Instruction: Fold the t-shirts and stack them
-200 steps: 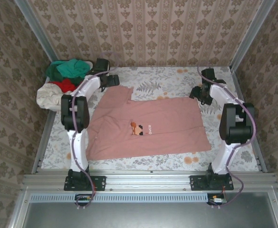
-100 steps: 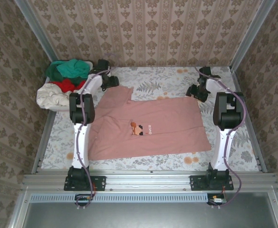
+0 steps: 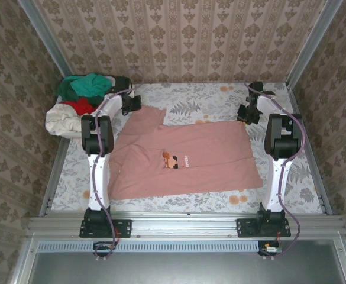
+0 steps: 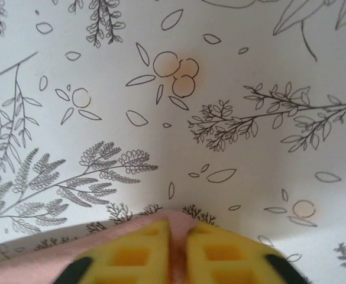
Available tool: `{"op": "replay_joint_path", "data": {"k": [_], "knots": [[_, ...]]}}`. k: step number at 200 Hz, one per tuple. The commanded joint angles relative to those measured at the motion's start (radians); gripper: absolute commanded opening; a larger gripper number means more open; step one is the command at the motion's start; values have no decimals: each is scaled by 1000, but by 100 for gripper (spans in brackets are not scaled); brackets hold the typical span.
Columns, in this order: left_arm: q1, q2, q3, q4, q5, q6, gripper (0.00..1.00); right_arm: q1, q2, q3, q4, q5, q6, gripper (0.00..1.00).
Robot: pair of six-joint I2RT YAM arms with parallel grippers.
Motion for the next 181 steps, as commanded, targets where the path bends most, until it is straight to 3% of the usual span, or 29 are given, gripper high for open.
{"op": "replay_joint_path", "data": {"k": [1, 14, 67, 110, 181], "knots": [[-1, -102, -12, -38, 100, 14, 0, 4, 15, 56, -41, -24, -18, 6], [6, -135, -14, -44, 124, 9, 0, 4, 2, 67, -54, -21, -21, 0], [19, -381, -186, -22, 143, 27, 0, -2, -119, 34, -88, -8, -37, 0], [38, -722, -577, 100, 166, 20, 0, -37, -264, -143, -37, -53, -34, 0], [46, -1309, -1120, 112, 154, -24, 0, -123, -458, -477, 87, -174, -30, 0]]}}
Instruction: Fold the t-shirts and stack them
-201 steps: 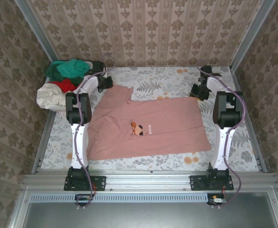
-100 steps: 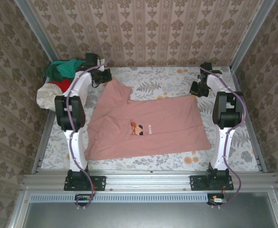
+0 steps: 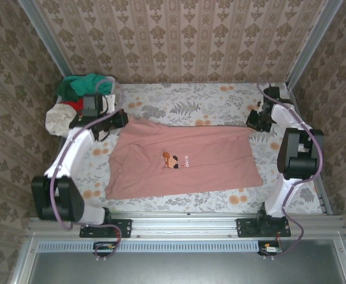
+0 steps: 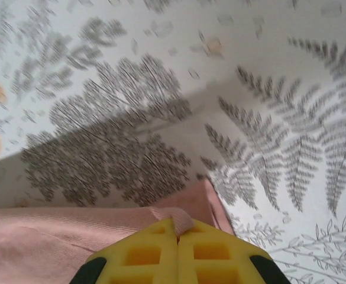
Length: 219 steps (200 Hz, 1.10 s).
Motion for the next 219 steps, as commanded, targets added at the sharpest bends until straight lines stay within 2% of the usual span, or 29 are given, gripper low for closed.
{"op": "replay_joint_path", "data": {"k": [1, 21, 45, 60, 82, 103, 114, 122, 136, 144, 156, 174, 193, 219], "knots": [[7, -172, -123, 2, 1, -24, 0, -39, -68, -77, 57, -91, -2, 0], [7, -307, -237, -14, 19, -54, 0, -60, -92, -107, 70, -151, 8, 0], [11, -417, -304, -61, -18, -77, 0, -60, -122, -128, 68, -172, 14, 0], [22, -440, -304, -71, -73, -79, 0, -60, -130, -120, 58, -164, 14, 0], [46, -409, -245, -75, -35, -74, 0, -60, -136, -90, 15, -171, 4, 0], [58, -445, -214, -134, -31, -63, 0, -63, -177, -153, 14, -143, 5, 0], [62, -492, -230, -175, -52, -62, 0, -74, -195, -215, 51, -204, 23, 0], [62, -525, -253, -206, -60, -71, 0, -78, -200, -252, 78, -236, 42, 5], [62, -560, -297, -267, -53, -89, 0, -77, -195, -294, 106, -272, 58, 6], [39, -578, -325, -284, -72, -137, 0, -77, -194, -318, 122, -271, 68, 8], [14, -604, -360, -256, -17, -182, 0, -77, -195, -345, 137, -269, 67, 7], [10, -645, -423, -258, -20, -246, 0, -79, -208, -385, 145, -239, 69, 6], [-18, -670, -463, -266, -51, -302, 0, -79, -237, -427, 154, -231, 79, 11], [-40, -663, -492, -273, -72, -349, 0, -79, -272, -462, 189, -248, 98, 11]]}}
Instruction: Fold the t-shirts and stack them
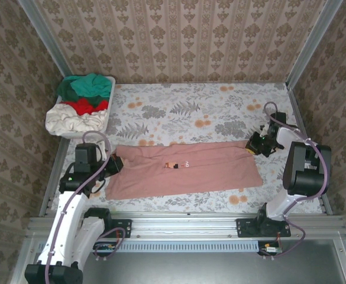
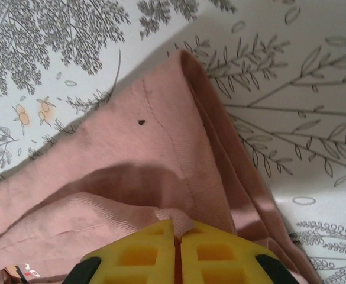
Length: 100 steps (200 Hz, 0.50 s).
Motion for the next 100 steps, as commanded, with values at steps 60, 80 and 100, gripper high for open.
{"op": "replay_joint_path", "data": {"k": [60, 80, 100], "knots": [[37, -95, 35, -131, -174, -128, 0, -103, -99, -43, 55, -46, 41, 3], [36, -105, 42, -166, -244, -149, 0, -134, -49, -47, 71, -23, 37, 3], [21, -79, 23, -152, -249, -158, 0, -144, -21, -46, 79, -33, 37, 3]]}}
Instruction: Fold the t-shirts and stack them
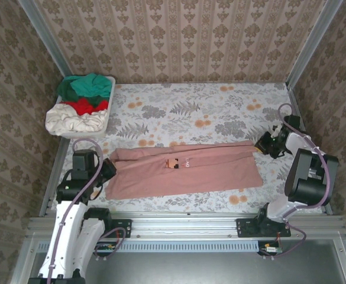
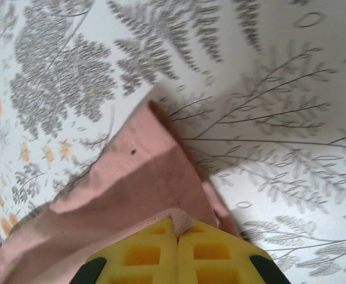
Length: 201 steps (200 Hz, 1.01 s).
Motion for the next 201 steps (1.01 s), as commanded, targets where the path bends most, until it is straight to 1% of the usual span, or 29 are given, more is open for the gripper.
{"op": "replay_joint_path", "data": {"k": [1, 18, 36, 56, 77, 91, 111, 120, 140, 159, 178, 191, 201], "knots": [[-11, 17, 4, -42, -70, -40, 0, -12, 39, -7, 23, -4, 11, 3], [-38, 8, -19, -31, -87, -56, 0, -12, 33, -9, 19, 17, 14, 10], [-63, -3, -43, -24, -104, -70, 0, -12, 29, -16, 18, 17, 13, 12], [-93, 2, -65, 5, -100, -77, 0, -5, 28, -18, 18, 5, 14, 19], [-120, 11, -93, 32, -97, -85, 0, 8, -13, -27, 7, 21, 16, 20], [-143, 17, -106, 40, -113, -93, 0, 10, -46, -35, -9, 44, 15, 23], [-164, 18, -114, 38, -136, -102, 0, 11, -79, -40, -26, 59, 15, 25], [-174, 20, -118, 32, -155, -106, 0, 13, -87, -43, -22, 59, 17, 28], [-181, 34, -135, 36, -176, -114, 0, 37, -68, -27, -35, 83, 14, 38], [-179, 51, -152, 57, -178, -120, 0, 62, -30, -13, -41, 137, 11, 40], [-166, 66, -130, 96, -174, -106, 0, 92, 13, 7, -41, 152, 8, 40], [-151, 95, -87, 112, -177, -84, 0, 106, 41, 24, -41, 156, 8, 39], [-141, 121, -54, 115, -174, -66, 0, 117, 58, 38, -40, 150, 6, 35]]}}
